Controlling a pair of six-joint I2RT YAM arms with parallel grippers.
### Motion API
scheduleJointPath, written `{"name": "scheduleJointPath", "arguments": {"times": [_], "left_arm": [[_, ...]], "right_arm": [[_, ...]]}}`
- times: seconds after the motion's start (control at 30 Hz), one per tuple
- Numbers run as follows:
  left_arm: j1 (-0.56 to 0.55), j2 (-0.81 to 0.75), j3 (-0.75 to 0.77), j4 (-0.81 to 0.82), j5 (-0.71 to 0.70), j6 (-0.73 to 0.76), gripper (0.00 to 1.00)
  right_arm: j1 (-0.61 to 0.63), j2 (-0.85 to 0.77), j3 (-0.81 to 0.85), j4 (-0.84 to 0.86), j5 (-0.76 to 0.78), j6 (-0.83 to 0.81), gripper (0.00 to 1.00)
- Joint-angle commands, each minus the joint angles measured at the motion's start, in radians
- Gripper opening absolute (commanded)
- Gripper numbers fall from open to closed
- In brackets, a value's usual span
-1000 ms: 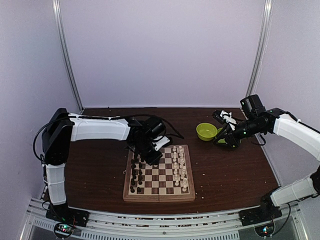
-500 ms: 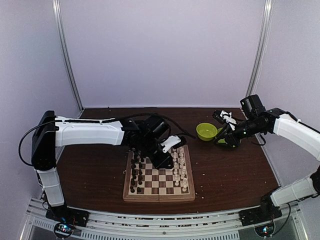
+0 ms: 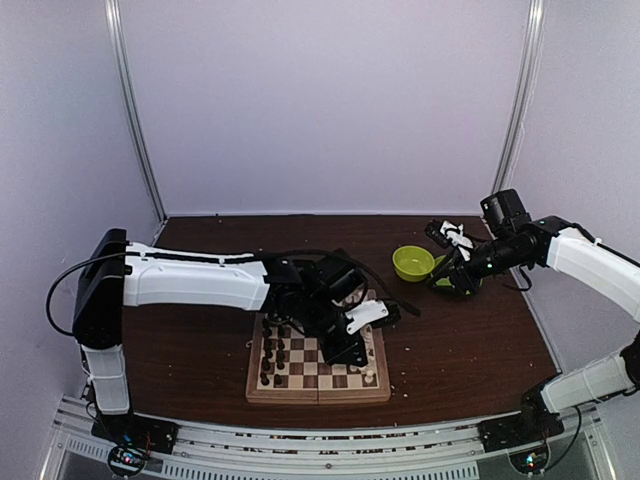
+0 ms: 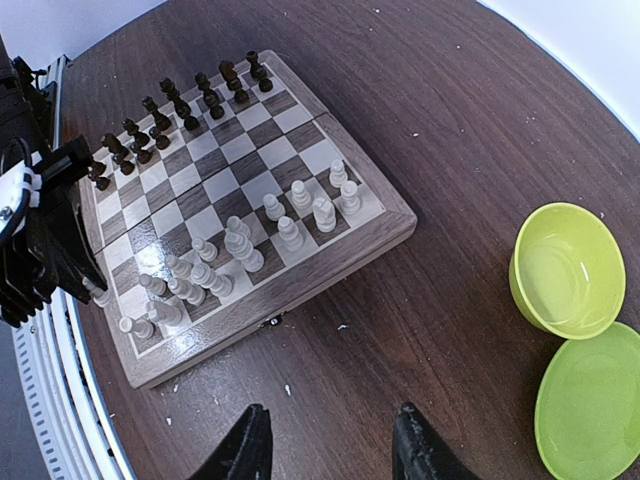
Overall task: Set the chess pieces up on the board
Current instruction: Place the pawn on a2.
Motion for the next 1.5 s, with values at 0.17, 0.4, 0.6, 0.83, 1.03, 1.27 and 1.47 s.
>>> {"name": "scheduleJointPath", "arguments": {"times": [0.17, 0.4, 0.6, 0.83, 1.03, 1.27, 1.47], "left_arm": [[-0.022, 0.052, 0.094, -0.121, -0.046, 0.099, 0.04], [-0.04, 0.088, 0.133, -0.176, -0.067, 0.146, 0.04], [-0.042, 0.107, 0.152, -0.194, -0.082, 0.166, 0.04], [-0.051, 0.129, 0.174, -0.223, -0.122, 0.201, 0.04], [-0.057, 0.138, 0.187, -0.227, -0.124, 0.216, 0.04], [-0.058, 0.16, 0.198, -0.231, -0.136, 0.23, 0.04], [-0.06, 0.173, 0.207, -0.231, -0.13, 0.233, 0.04]], "right_arm": [[-0.005, -0.015, 0.018, -0.001, 0.013, -0.003, 0.41], [-0.005, -0.012, 0.017, -0.001, 0.011, -0.003, 0.41], [-0.005, -0.008, 0.019, -0.001, 0.016, -0.005, 0.41], [-0.005, 0.001, 0.019, 0.001, 0.017, -0.005, 0.41], [-0.005, 0.01, 0.021, -0.002, 0.014, -0.005, 0.41], [-0.005, 0.01, 0.022, -0.002, 0.015, -0.005, 0.41], [-0.005, 0.011, 0.022, -0.001, 0.016, -0.006, 0.41]]}}
